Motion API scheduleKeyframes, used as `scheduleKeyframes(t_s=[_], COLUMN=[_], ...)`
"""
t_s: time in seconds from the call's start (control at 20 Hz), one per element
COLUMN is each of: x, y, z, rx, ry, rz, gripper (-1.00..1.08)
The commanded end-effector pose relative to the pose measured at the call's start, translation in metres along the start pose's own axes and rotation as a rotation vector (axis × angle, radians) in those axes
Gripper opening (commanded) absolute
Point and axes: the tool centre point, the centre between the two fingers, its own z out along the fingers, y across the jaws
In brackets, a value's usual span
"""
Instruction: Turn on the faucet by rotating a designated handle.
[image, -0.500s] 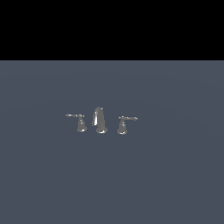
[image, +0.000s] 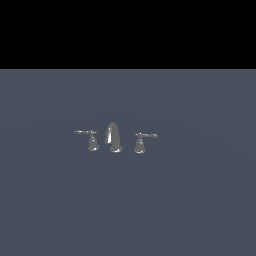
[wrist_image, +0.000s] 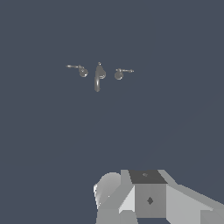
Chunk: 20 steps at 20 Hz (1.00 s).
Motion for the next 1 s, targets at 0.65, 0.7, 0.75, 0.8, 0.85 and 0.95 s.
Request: scheduleKeyframes(t_s=[0.65,0.7,0.75,0.8,0.85,0.95], x=[0.023,0.027,0.031,0.036,0.041,0.053], y=[-0.009,-0.011,-0.013,-0.015,-0.017,-0.023], z=[0.009,0.011,0.013,0.015,0.018,0.024], rx=[0.044,0.052,0.060,0.069,0.078,0.097], ry=[-0.012,-0.015,-0.018,-0.022,-0.026,-0.036], rz=[0.058,0.069,0.081,0.095,0.109,0.143], gripper=[-1.00,-1.00,-1.00,-1.00,-1.00,-1.00])
